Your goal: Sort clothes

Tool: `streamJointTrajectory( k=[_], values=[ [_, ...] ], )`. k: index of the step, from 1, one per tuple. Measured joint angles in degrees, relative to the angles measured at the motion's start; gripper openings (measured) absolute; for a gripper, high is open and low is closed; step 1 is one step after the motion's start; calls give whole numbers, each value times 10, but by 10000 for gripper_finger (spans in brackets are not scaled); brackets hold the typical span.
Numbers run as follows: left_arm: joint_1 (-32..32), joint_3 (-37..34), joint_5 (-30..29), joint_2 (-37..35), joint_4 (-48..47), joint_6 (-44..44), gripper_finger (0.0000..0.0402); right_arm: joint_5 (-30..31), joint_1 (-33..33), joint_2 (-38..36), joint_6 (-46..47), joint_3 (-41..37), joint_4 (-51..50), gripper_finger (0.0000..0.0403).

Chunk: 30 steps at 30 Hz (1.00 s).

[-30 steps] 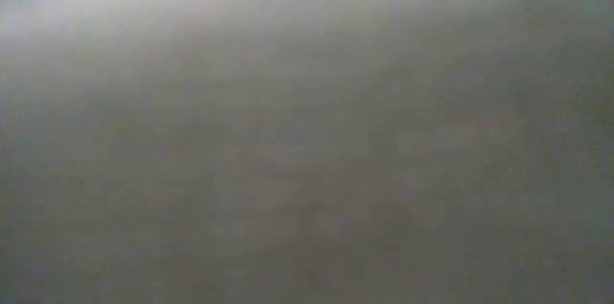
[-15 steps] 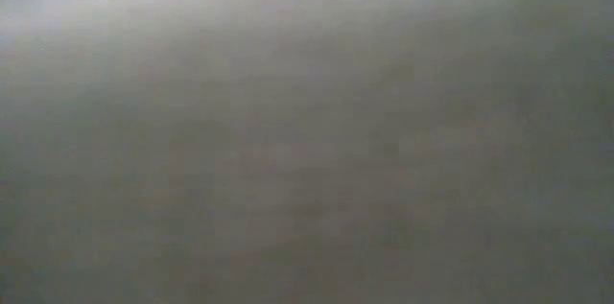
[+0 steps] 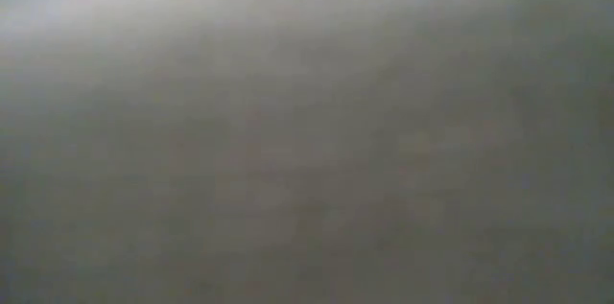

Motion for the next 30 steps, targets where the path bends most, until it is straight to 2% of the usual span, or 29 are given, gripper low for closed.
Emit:
streamJointTrajectory(
  k=[21,28,30],
  values=[
    [0,-1,0,0,15,8,0,0,0,0,0,0,0,13],
    [0,-1,0,0,40,-23,0,0,0,0,-1,0,0,13],
    [0,-1,1,0,46,-63,0,0,0,0,0,0,1,13]
  ],
)
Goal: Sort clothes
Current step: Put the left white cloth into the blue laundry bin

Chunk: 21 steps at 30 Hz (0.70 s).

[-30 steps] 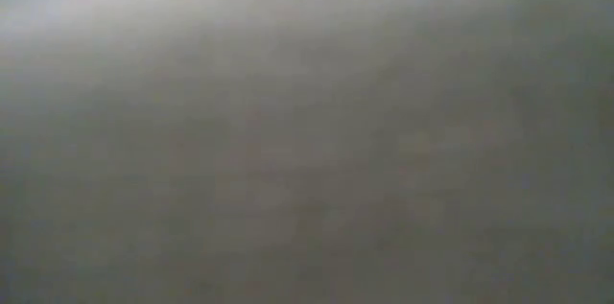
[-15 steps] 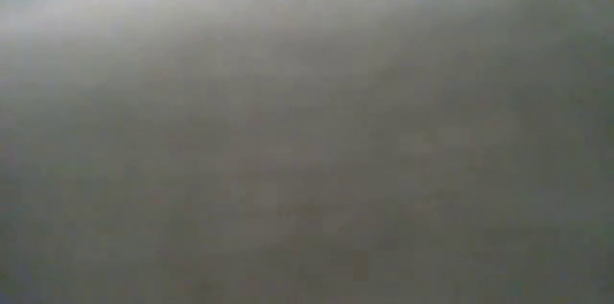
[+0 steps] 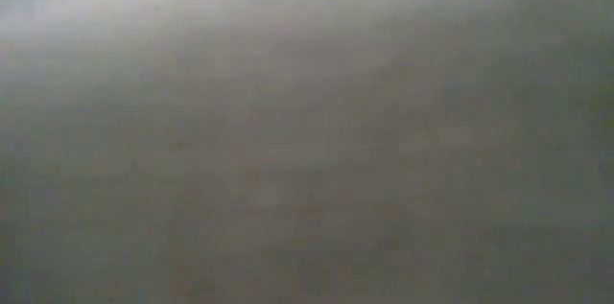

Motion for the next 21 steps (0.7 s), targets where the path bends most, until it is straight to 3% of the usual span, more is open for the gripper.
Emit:
streamJointTrajectory(
  k=[2,9,14,21],
  values=[
    [0,0,0,0,3,-48,0,0,0,0,0,0,0,13],
    [0,0,0,0,39,-92,0,-25,0,0,11,0,0,13],
    [0,-9,0,4,102,-74,0,-66,0,0,11,0,3,13],
    [0,-9,-1,41,181,-16,0,-69,0,0,16,0,58,13]
  ],
)
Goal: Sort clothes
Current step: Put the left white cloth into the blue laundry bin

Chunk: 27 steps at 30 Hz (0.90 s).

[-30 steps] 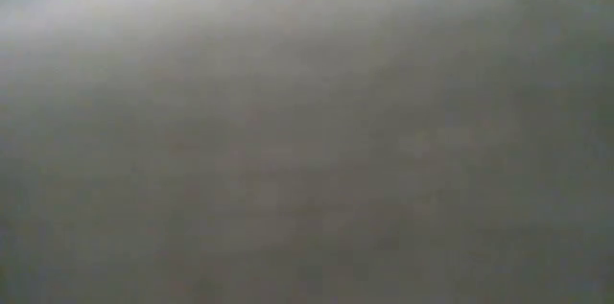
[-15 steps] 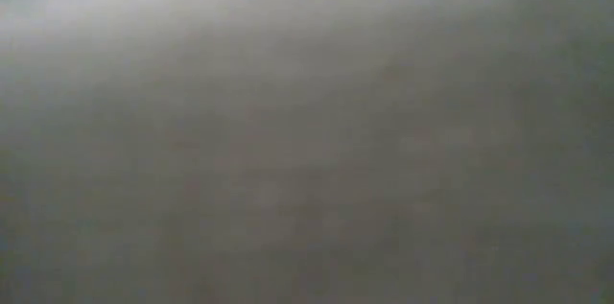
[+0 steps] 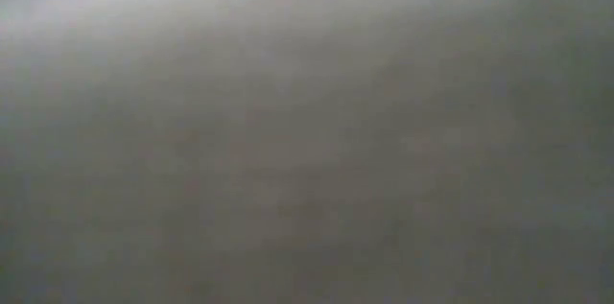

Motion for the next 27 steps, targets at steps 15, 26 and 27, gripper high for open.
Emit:
streamJointTrajectory(
  k=[15,26,27],
  values=[
    [0,104,-30,153,25,61,0,50,0,3,25,7,30,13],
    [0,194,-46,297,-12,142,0,65,0,74,-3,91,32,13],
    [0,200,-60,305,-15,142,0,65,0,87,1,99,31,13]
  ],
)
